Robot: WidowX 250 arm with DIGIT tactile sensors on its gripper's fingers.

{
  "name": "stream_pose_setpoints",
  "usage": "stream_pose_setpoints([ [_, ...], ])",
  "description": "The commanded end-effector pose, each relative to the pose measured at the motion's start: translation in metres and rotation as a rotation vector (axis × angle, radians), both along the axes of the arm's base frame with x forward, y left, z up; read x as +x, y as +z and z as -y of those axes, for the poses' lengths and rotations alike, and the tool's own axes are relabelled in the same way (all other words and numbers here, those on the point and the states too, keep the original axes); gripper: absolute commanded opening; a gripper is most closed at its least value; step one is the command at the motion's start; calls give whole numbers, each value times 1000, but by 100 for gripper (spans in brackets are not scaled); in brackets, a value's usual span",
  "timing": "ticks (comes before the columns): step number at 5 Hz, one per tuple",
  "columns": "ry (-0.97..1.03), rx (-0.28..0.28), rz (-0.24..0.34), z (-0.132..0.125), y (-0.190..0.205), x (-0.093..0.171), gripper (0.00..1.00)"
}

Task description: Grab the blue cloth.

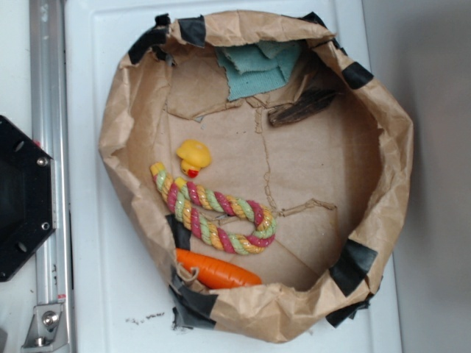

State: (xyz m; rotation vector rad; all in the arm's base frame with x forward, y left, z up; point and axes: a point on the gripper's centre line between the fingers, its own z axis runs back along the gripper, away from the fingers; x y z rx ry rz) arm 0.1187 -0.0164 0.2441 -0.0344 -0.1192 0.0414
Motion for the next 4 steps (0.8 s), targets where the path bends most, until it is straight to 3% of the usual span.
stream_pose_setpoints([
  [1,0,0,0,0,0,0,100],
  [2,179,102,-73,-21,-50,50,100],
  [3,328,156,-75,-34,-99,96,100],
  [4,457,151,-29,-35,-127,146,100],
])
